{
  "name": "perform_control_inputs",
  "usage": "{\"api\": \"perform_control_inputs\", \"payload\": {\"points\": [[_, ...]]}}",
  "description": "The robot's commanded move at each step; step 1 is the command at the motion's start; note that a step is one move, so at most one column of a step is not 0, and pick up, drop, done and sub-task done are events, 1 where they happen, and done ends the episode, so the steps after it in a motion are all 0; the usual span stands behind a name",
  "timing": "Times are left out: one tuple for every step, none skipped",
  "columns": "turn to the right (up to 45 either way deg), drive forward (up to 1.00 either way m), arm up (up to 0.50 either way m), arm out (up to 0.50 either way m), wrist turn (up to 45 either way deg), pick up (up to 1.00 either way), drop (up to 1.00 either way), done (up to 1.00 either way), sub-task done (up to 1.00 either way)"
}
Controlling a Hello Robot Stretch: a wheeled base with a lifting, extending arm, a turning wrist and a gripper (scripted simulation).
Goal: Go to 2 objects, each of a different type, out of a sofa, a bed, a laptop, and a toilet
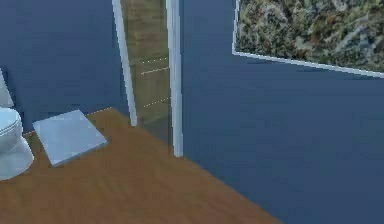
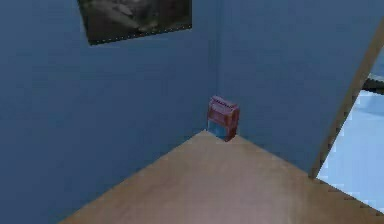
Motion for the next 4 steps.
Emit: {"api": "perform_control_inputs", "payload": {"points": [[-42.0,0.0,0.0,0.0,0.0,0.0,0.0,0.0,0.0],[0.0,1.0,0.0,0.0,0.0,0.0,0.0,0.0,0.0],[-6.0,0.0,0.0,0.0,0.0,0.0,0.0,0.0,0.0],[0.0,0.5,0.0,0.0,0.0,0.0,0.0,0.0,0.0]]}}
